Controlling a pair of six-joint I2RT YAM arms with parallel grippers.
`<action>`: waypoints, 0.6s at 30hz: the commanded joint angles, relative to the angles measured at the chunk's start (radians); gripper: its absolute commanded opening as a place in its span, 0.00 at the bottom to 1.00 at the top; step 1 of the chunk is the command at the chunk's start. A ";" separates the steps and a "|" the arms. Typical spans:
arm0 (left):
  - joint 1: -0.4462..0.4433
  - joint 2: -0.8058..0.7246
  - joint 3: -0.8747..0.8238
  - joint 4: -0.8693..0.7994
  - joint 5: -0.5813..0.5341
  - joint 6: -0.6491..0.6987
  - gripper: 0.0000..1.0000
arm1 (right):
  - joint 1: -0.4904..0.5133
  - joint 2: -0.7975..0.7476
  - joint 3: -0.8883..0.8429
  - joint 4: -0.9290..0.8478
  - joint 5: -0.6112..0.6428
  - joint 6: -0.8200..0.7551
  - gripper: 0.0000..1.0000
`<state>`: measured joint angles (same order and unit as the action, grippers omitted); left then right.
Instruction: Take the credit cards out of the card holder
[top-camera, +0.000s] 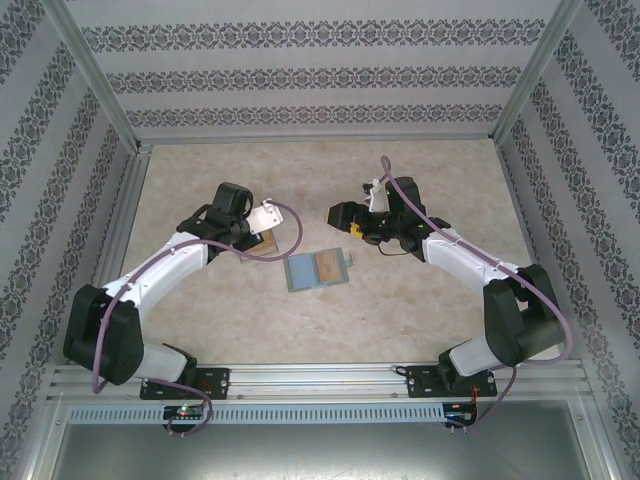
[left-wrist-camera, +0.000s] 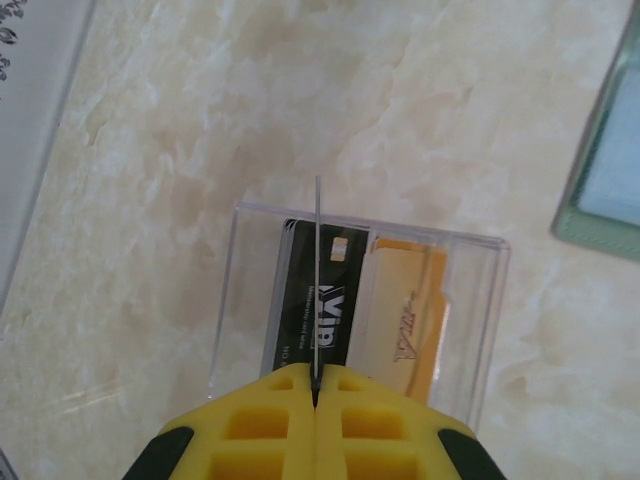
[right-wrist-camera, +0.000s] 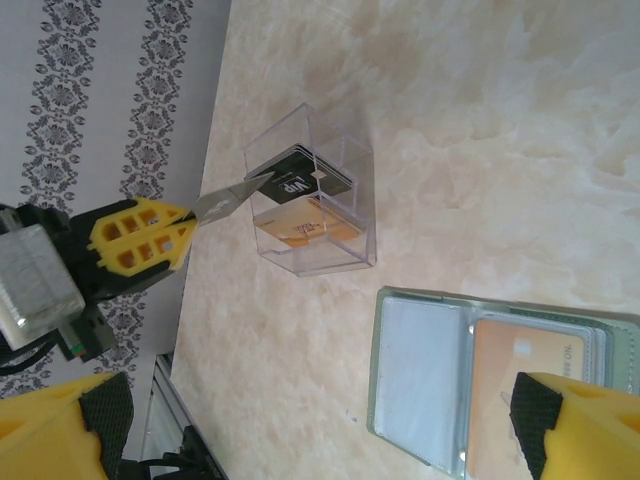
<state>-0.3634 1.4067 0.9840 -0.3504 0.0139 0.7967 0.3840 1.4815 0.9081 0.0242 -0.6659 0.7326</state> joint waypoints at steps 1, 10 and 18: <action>0.026 0.031 0.038 0.041 -0.002 0.061 0.00 | 0.006 0.003 0.034 -0.012 0.003 -0.021 0.98; 0.044 0.062 0.024 0.024 0.049 0.062 0.00 | 0.000 0.026 0.041 -0.017 -0.004 -0.019 0.98; 0.060 0.085 0.004 0.023 0.049 0.062 0.00 | 0.000 0.043 0.052 -0.018 -0.014 -0.018 0.98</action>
<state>-0.3183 1.4738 0.9989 -0.3424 0.0486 0.8345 0.3836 1.5124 0.9226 0.0093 -0.6670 0.7322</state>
